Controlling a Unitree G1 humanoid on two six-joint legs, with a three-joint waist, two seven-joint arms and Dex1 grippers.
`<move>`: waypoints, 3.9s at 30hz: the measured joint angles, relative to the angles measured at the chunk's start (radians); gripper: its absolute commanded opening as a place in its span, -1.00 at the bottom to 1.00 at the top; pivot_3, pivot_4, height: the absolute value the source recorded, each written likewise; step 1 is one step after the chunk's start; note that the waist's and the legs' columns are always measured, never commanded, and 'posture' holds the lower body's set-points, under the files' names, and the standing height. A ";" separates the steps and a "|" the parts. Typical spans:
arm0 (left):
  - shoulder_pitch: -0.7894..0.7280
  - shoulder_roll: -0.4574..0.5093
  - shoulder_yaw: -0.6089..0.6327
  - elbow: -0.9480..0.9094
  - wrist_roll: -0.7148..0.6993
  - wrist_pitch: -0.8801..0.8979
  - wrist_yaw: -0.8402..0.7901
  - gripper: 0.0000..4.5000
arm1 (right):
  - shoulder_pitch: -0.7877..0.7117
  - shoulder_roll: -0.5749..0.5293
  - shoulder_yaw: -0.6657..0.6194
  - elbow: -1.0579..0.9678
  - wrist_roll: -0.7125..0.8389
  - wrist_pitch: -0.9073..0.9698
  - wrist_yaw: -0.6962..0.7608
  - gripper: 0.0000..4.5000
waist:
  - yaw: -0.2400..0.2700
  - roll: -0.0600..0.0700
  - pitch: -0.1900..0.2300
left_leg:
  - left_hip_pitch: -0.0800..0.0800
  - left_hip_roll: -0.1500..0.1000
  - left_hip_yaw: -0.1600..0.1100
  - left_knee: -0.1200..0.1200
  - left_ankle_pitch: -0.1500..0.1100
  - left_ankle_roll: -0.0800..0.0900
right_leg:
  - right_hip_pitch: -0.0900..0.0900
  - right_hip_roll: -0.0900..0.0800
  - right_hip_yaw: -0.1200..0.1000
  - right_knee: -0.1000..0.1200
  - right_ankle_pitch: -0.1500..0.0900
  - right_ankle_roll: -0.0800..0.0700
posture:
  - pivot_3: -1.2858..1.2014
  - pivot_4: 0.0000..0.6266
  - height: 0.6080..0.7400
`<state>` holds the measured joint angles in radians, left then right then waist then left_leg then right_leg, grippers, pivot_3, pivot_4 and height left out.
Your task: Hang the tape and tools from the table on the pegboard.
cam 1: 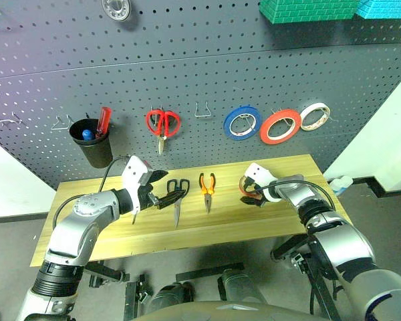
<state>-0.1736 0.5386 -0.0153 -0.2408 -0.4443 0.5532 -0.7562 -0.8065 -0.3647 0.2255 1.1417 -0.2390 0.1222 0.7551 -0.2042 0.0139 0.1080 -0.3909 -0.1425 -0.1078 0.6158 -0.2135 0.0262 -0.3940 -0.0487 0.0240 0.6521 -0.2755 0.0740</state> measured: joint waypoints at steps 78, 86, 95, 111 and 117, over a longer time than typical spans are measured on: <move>0.062 -0.026 0.040 -0.147 -0.026 0.047 0.129 1.00 | 0.021 -0.010 -0.078 -0.016 0.053 0.091 -0.111 -0.88 | 0.086 -0.015 0.109 | -0.003 0.000 0.002 -0.002 0.000 0.000 | -0.004 -0.001 0.001 0.000 0.000 -0.001 | -0.09 -0.23 1.00; 0.058 -0.019 0.050 -0.154 -0.026 0.049 0.130 1.00 | 0.018 -0.010 -0.076 -0.013 0.047 0.077 -0.111 -0.99 | 0.087 -0.017 0.111 | -0.003 0.000 0.002 -0.002 0.000 0.000 | -0.004 -0.001 0.001 0.000 0.000 -0.001 | -0.09 -0.29 1.00; 0.041 -0.016 0.067 -0.111 -0.023 0.042 0.122 1.00 | 0.057 -0.042 -0.144 -0.052 0.149 0.056 0.085 -0.99 | 0.086 -0.017 0.111 | -0.004 0.000 0.002 -0.003 0.000 0.000 | -0.005 -0.001 0.001 -0.001 0.001 -0.001 | -0.12 -0.36 1.00; -0.080 -0.009 0.065 0.013 0.000 -0.039 0.058 1.00 | 0.391 -0.036 -0.404 -0.561 0.525 0.191 0.185 -0.99 | 0.075 -0.014 0.108 | -0.017 0.000 0.002 0.001 0.002 -0.003 | -0.017 -0.001 0.000 0.000 0.005 0.001 | -0.18 -0.61 1.00; -0.097 -0.008 0.066 0.032 -0.031 -0.027 0.000 1.00 | 0.475 -0.020 -0.499 -0.741 0.618 0.158 0.104 -0.99 | 0.073 -0.012 0.089 | -0.017 0.000 0.002 0.001 0.002 -0.003 | -0.017 0.000 0.000 0.001 0.005 0.001 | -0.22 -0.67 1.00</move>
<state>-0.2711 0.5305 0.0511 -0.2084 -0.4749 0.5260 -0.7560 -0.3316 -0.3845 -0.2732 0.4010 0.3786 0.2799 0.8595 -0.1308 0.0016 0.1971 -0.4075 -0.1423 -0.1055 0.6172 -0.2116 0.0230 -0.4111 -0.0492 0.0241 0.6527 -0.2706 0.0751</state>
